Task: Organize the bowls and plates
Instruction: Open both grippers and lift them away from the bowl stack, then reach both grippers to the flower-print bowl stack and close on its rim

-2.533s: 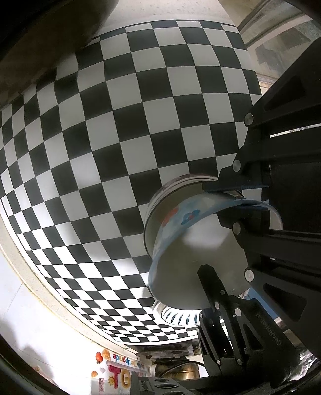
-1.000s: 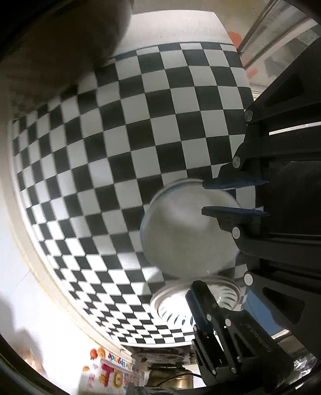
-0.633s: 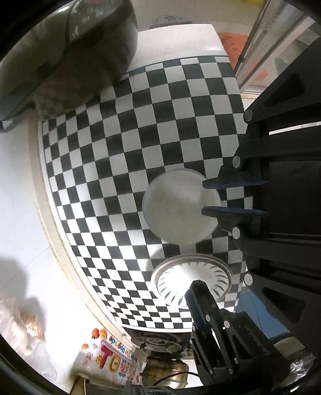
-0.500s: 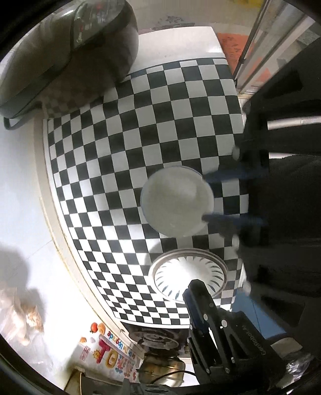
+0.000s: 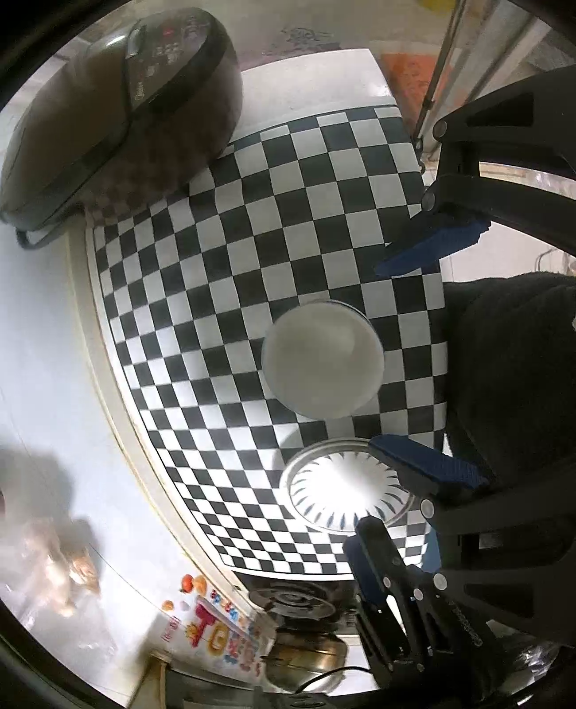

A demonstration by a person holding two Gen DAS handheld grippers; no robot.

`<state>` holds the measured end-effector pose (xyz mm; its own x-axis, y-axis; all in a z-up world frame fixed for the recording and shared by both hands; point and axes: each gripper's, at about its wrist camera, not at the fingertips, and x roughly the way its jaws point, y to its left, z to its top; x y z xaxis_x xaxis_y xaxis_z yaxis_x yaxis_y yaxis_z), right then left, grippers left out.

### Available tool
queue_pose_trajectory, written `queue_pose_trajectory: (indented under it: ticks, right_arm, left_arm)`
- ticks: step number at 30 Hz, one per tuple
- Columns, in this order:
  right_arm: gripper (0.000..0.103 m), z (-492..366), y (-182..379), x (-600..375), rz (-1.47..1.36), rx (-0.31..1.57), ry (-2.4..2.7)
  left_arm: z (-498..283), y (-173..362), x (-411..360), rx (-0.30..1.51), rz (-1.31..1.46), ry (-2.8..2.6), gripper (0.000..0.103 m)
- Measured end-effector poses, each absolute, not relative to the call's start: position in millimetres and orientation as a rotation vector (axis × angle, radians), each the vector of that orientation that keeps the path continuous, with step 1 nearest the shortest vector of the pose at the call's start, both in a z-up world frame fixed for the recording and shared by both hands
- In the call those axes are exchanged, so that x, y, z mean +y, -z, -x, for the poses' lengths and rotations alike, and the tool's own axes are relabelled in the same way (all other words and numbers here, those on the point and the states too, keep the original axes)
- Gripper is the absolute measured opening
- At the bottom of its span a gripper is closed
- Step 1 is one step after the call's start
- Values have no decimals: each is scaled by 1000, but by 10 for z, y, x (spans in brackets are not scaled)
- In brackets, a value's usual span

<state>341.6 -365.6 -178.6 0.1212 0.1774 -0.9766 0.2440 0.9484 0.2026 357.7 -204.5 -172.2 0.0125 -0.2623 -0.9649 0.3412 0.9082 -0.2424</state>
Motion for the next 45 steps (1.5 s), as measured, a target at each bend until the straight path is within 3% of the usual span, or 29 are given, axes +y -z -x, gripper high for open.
queue_pose_trajectory:
  ticks: [13,19,36,41,44,45]
  right_arm:
    - [80,-3627,3001,-4074,-576,1558,98]
    - [80,-3638,3437,-4146,-659,1614,105]
    - [80,-3792,4120,-4049,-721,1731,63]
    - [79,-3800,4242,-4035,-742,1759,58]
    - [65,-3756,4316,-4063,-838,1750,7]
    - [64,-3747,4345,-4078,-870,1749,-11]
  left_arm:
    - [-4209,3053,-2057,1841,357,477,23]
    - [-4289,3416,-2110,1922,403,461,23]
    - [-4411,3836,-2344,2005,313,506,32]
    - [-4404,3936,-2384,2028,316,547,40]
    - [-4408,3956,-2370,2014,340,576,40]
    - [-4398,3952,-2362,2003,335,588,40]
